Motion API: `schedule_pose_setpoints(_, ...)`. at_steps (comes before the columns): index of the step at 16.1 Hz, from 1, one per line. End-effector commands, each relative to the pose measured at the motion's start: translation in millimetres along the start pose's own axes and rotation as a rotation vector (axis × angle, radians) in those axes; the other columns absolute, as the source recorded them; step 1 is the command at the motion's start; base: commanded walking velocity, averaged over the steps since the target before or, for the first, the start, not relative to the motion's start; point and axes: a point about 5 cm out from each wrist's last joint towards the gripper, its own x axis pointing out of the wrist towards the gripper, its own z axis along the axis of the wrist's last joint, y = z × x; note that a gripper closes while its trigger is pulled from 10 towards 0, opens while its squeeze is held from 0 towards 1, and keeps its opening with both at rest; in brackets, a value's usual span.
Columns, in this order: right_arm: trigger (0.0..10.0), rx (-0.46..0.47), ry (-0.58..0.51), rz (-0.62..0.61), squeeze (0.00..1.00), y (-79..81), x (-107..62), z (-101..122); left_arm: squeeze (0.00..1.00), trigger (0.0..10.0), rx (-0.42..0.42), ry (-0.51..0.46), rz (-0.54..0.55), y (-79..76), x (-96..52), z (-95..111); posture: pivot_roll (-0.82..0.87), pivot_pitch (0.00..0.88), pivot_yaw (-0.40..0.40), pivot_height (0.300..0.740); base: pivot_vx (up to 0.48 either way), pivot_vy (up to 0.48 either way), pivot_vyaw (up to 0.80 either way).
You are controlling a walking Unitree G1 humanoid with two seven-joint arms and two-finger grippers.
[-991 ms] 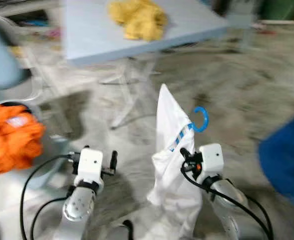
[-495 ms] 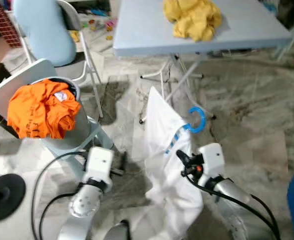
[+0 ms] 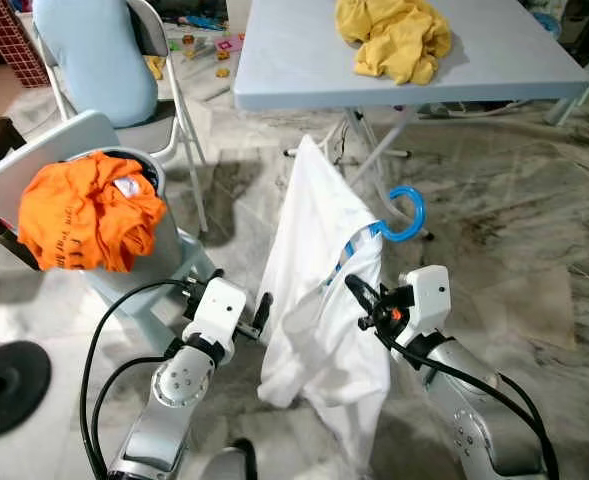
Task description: Hang hanger
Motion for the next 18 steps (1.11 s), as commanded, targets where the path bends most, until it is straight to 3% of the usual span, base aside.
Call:
schedule_pose_setpoints(1, 10.0, -0.013, -0.037, -0.006, 0.0, -1.0, 1.7, 5, 0.0, 10.0, 0.027, 0.001, 0.002, 2.6, 0.8, -1, 0.01, 0.041, 0.048, 0.74, 0.0, 0.0, 0.0)
schedule_pose_setpoints(2, 10.0, -0.013, -0.018, 0.008, 0.0, -0.6, 3.6, 2, 0.0, 10.0, 0.051, 0.003, 0.027, 9.3, 7.1, -2, 0.02, 0.005, 0.056, 0.74, 0.0, 0.0, 0.0)
schedule_pose_setpoints(3, 10.0, -0.005, -0.012, 0.043, 0.0, 1.9, 3.7, 2, 0.0, 10.0, 0.054, -0.002, 0.039, 12.5, 10.2, -1, 0.02, 0.003, 0.056, 0.74, 0.0, 0.0, 0.0)
schedule_pose_setpoints(4, 10.0, -0.003, 0.006, 0.154, 0.0, 7.8, 1.8, 5, 0.0, 10.0, 0.058, -0.034, 0.042, 17.4, 17.6, 5, 0.01, 0.0, 0.057, 0.74, 0.0, 0.0, 0.0)
schedule_pose_setpoints(6, 10.0, 0.011, 0.031, 0.209, 0.0, 5.3, -2.2, 9, 0.0, 10.0, 0.053, -0.062, 0.039, 19.7, 23.6, 10, 0.0, 0.0, 0.058, 0.74, 0.0, 0.0, 0.0)
schedule_pose_setpoints(7, 10.0, 0.023, 0.035, 0.245, 0.0, 3.0, -5.4, 13, 0.0, 10.0, 0.051, -0.078, 0.027, 17.4, 28.7, 13, -0.01, 0.0, 0.06, 0.74, 0.0, 0.0, 0.0)
schedule_pose_setpoints(8, 10.0, 0.032, 0.039, 0.279, 0.0, 2.9, -9.0, 17, 0.0, 10.0, 0.037, -0.098, -0.019, 5.6, 35.1, 17, -0.03, 0.008, 0.062, 0.74, 0.0, 0.0, 0.0)
schedule_pose_setpoints(10, 10.0, 0.032, 0.024, 0.268, 0.0, 3.7, -9.4, 21, 0.0, 10.0, 0.008, -0.121, -0.057, -5.4, 38.5, 21, -0.06, 0.02, 0.063, 0.74, 0.0, 0.0, 0.0)
schedule_pose_setpoints(12, 10.0, 0.019, 0.013, 0.265, 0.0, 10.0, -8.7, 22, 0.0, 10.0, -0.037, -0.184, -0.138, -27.3, 43.1, 34, -0.07, 0.023, 0.06, 0.74, 0.0, 0.0, 0.0)
schedule_pose_setpoints(14, 10.0, 0.013, 0.025, 0.266, 0.0, 14.1, -7.6, 21, 0.0, 10.0, -0.079, -0.236, -0.141, -32.0, 45.3, 46, -0.07, 0.035, 0.055, 0.74, 0.0, 0.0, 0.0)
schedule_pose_setpoints(15, 10.0, -0.034, 0.049, 0.216, 0.0, 8.7, -4.6, 16, 0.0, 10.0, -0.085, -0.265, -0.138, -30.9, 45.7, 53, -0.07, 0.042, 0.051, 0.74, 0.0, 0.0, 0.0)
schedule_pose_setpoints(18, 10.0, -0.03, 0.056, 0.213, 0.0, 9.9, -0.4, 16, 0.0, 10.0, -0.08, -0.269, -0.127, -25.4, 43.9, 52, -0.06, 0.048, 0.047, 0.74, 0.0, 0.0, 0.0)
